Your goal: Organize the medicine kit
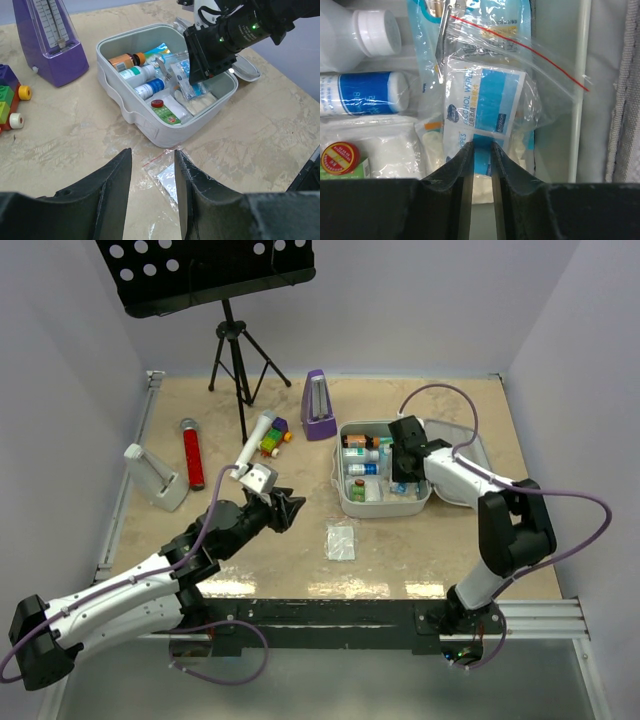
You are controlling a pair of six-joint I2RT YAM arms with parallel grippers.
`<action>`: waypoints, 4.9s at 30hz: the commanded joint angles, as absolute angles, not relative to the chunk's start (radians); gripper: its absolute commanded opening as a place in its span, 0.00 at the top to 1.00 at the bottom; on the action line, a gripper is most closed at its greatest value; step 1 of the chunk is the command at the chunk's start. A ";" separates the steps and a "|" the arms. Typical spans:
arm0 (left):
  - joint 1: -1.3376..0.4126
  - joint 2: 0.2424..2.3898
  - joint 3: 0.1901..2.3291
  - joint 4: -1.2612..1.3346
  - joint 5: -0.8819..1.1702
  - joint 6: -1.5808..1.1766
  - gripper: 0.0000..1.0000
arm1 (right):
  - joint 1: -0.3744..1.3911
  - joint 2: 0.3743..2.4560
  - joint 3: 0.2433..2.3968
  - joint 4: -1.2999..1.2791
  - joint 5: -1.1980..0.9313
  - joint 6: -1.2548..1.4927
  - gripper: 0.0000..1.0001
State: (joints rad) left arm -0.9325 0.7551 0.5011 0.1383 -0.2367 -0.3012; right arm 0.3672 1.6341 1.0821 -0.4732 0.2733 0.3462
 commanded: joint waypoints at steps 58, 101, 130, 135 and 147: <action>-1.147 1.578 0.807 -0.103 -0.371 -0.719 0.10 | 0.770 1.141 0.813 -0.287 0.483 0.683 0.39; -1.147 0.719 0.618 -0.606 -0.709 -1.003 1.00 | 0.833 1.436 0.804 -0.078 0.247 0.591 0.42; -1.135 0.742 0.676 -0.447 -0.807 -0.836 1.00 | 1.134 1.340 0.987 -0.343 0.520 0.819 0.36; -1.112 0.917 0.719 -0.249 -0.738 -0.669 1.00 | 1.132 1.151 0.823 -0.419 0.551 0.945 0.36; -0.907 1.219 0.770 -0.045 -0.620 -0.526 1.00 | 1.132 0.971 0.675 -0.416 0.503 1.068 0.36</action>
